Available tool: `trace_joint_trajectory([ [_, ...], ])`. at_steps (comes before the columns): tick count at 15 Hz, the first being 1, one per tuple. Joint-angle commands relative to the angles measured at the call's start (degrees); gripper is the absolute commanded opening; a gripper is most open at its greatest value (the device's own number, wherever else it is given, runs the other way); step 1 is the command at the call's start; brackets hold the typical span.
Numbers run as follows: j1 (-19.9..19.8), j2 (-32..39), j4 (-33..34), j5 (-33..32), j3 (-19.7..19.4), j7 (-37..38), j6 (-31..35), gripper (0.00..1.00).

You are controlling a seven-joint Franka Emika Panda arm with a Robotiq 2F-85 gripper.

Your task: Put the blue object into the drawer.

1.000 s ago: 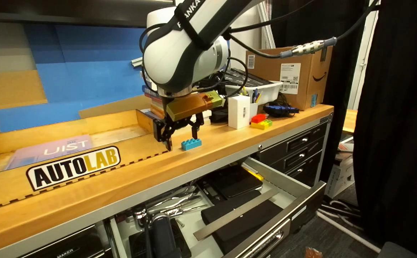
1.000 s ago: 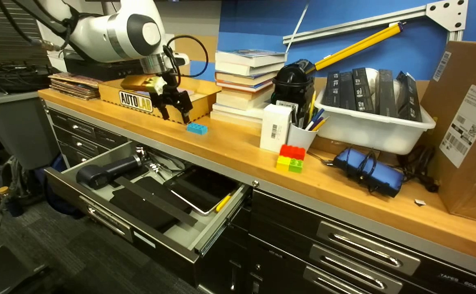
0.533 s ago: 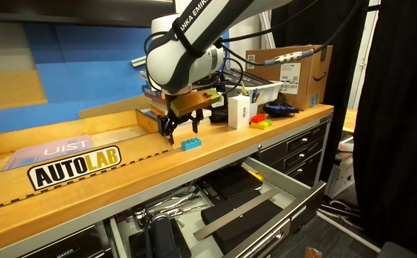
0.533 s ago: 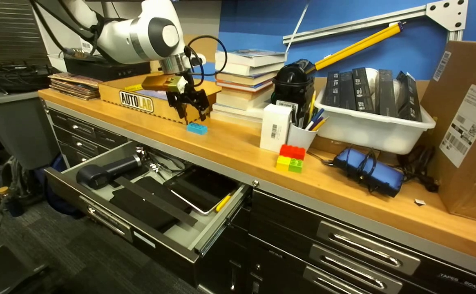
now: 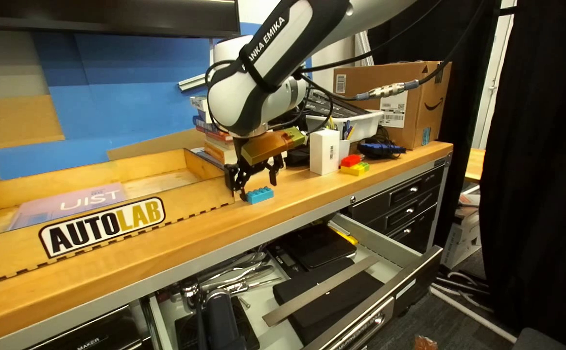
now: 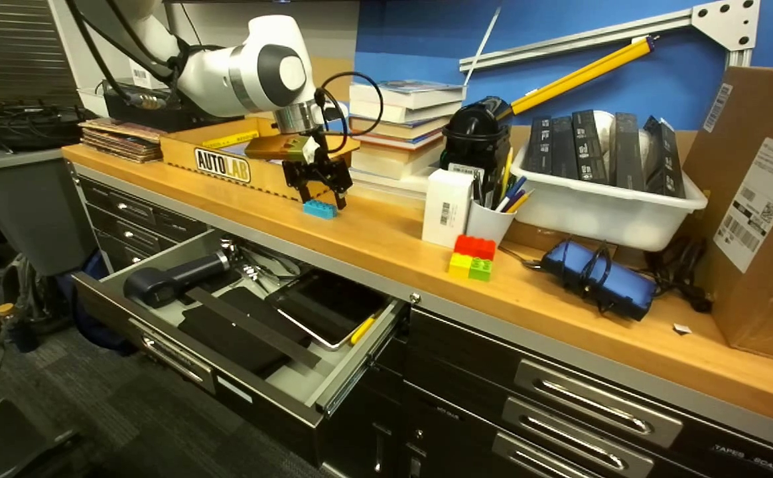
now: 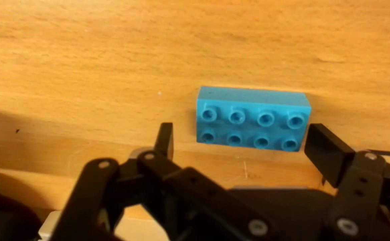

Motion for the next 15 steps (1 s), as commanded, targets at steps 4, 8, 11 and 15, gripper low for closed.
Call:
trace_joint_trajectory([
  [4, -0.1, 0.34, 1.58, 2.91, 0.35, -4.12, -3.16, 0.58],
  [8, -0.6, -2.39, -0.63, 4.35, 0.56, -5.87, -7.27, 0.47],
  [11, -0.99, -5.25, -4.4, 3.83, -0.18, -5.94, -11.5, 0.47],
  [15, -3.03, -10.56, -12.33, 4.5, -0.66, -6.3, -13.33, 0.47],
])
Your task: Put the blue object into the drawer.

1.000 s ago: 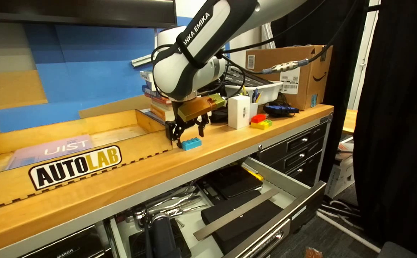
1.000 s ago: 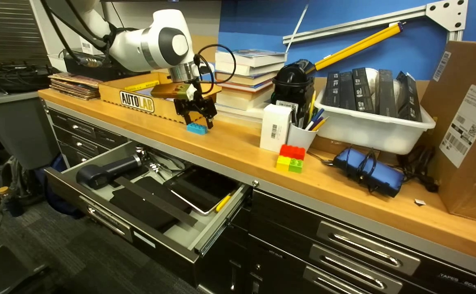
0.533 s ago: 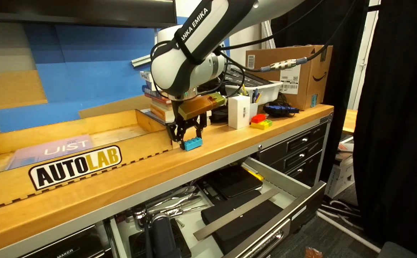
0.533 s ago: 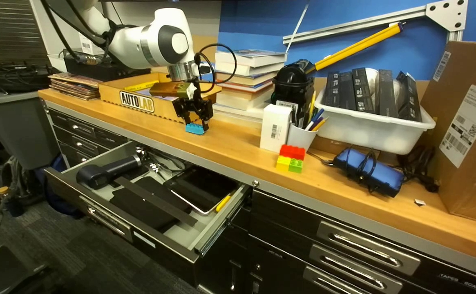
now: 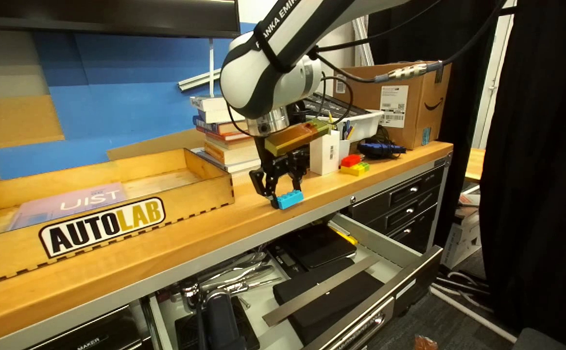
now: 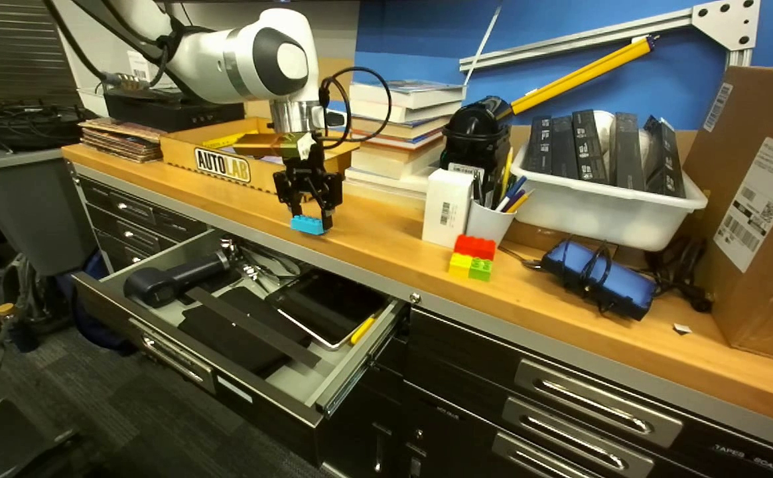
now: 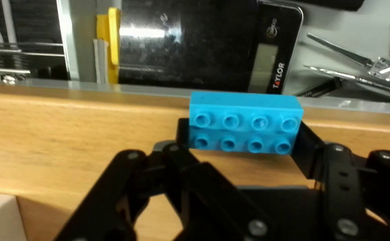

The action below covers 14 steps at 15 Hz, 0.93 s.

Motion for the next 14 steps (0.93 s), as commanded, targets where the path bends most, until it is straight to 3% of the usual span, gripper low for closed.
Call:
trace_joint_trajectory([
  [1, -1.9, -6.71, -9.98, 1.3, -0.37, -1.63, 0.62, 0.47],
  [5, -2.2, -8.21, -20.29, -2.03, -0.73, 0.82, 11.85, 0.47],
  [11, -1.75, -7.09, -27.5, -1.13, -0.55, 1.03, 22.2, 0.5],
  [12, -1.66, -7.23, -28.15, -1.29, -0.69, 1.33, 23.01, 0.93],
  [14, -1.88, -8.55, -29.22, -0.91, -0.81, 0.81, 23.0, 0.99],
])
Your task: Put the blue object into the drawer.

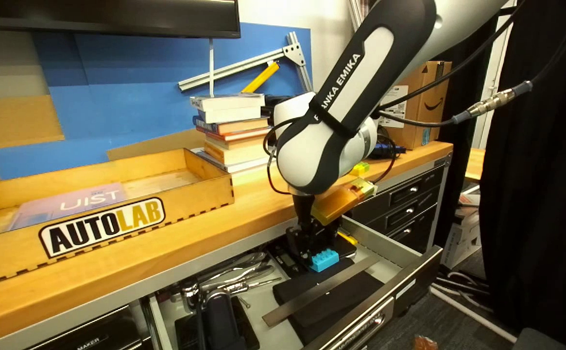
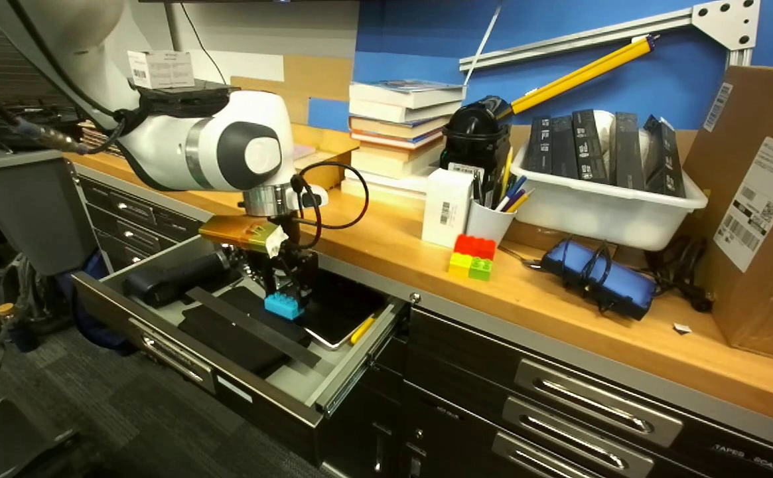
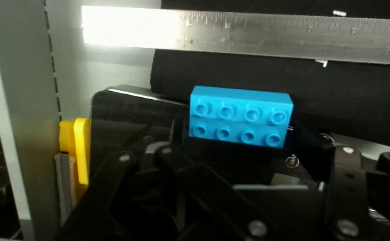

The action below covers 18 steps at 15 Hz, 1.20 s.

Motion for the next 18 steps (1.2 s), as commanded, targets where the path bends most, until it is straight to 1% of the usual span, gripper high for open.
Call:
trace_joint_trajectory([
  [1, -0.17, -4.38, -3.53, 0.55, -0.42, -0.37, 0.74, 1.0],
  [4, -0.86, -7.94, -6.24, 0.2, -1.25, -0.09, -2.13, 1.0],
  [7, -2.26, -12.24, -10.12, -0.4, -2.68, 1.4, -7.62, 1.0],
  [9, -3.8, -14.51, -12.31, 1.12, -3.28, -0.25, -12.28, 1.0],
  [10, -4.68, -15.97, -13.4, 2.95, -3.5, -2.4, -14.21, 1.0],
  [11, -5.46, -17.86, -14.84, 3.34, -3.95, -2.6, -15.5, 1.0],
  [12, -6.16, -19.08, -15.9, 2.36, -4.45, -1.6, -16.6, 1.0],
  [14, -7.6, -20.0, -17.27, 2.85, -5.21, -2.57, -19.0, 1.0],
  [17, -8.27, -16.92, -18.32, 5.18, -5.37, -4.97, -18.99, 0.99],
  [18, -8.22, -16.12, -18.8, 5.25, -5.1, -5.14, -18.17, 0.75],
])
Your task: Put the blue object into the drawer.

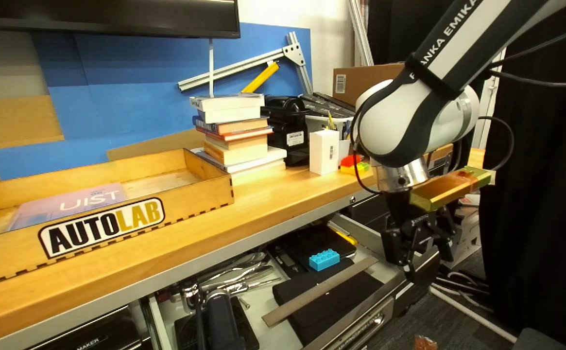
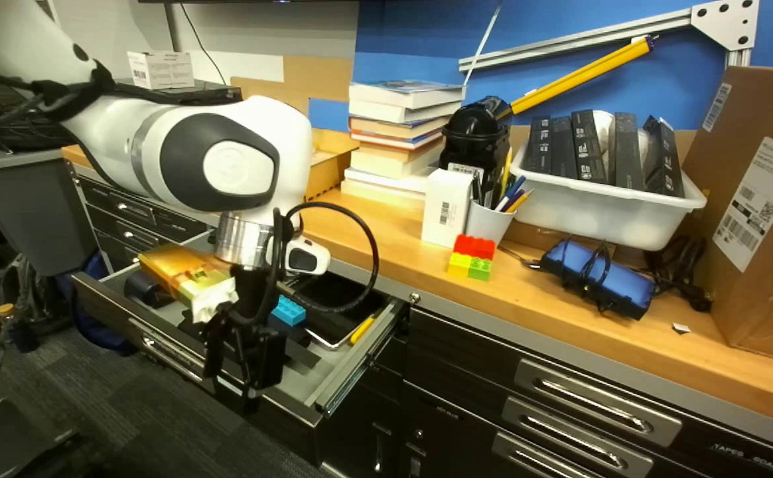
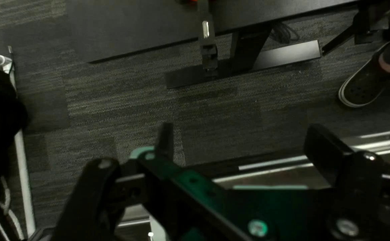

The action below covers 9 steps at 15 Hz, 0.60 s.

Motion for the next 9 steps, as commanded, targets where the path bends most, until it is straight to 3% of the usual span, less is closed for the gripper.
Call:
trace_joint_trajectory([
  [1, 0.19, 1.68, -2.07, 1.41, 0.65, -2.28, 2.31, 0.74],
  [4, 0.98, 2.76, -2.9, 0.96, 1.64, -2.35, 8.2, 0.53],
  [5, 1.36, 3.35, -2.83, 0.7, 2.09, -1.98, 11.03, 0.65],
  [6, 1.64, 3.86, -2.68, 0.84, 2.47, -2.35, 12.49, 0.88],
  [9, 2.26, 6.19, -1.18, 1.63, 3.31, -1.23, 18.01, 0.98],
])
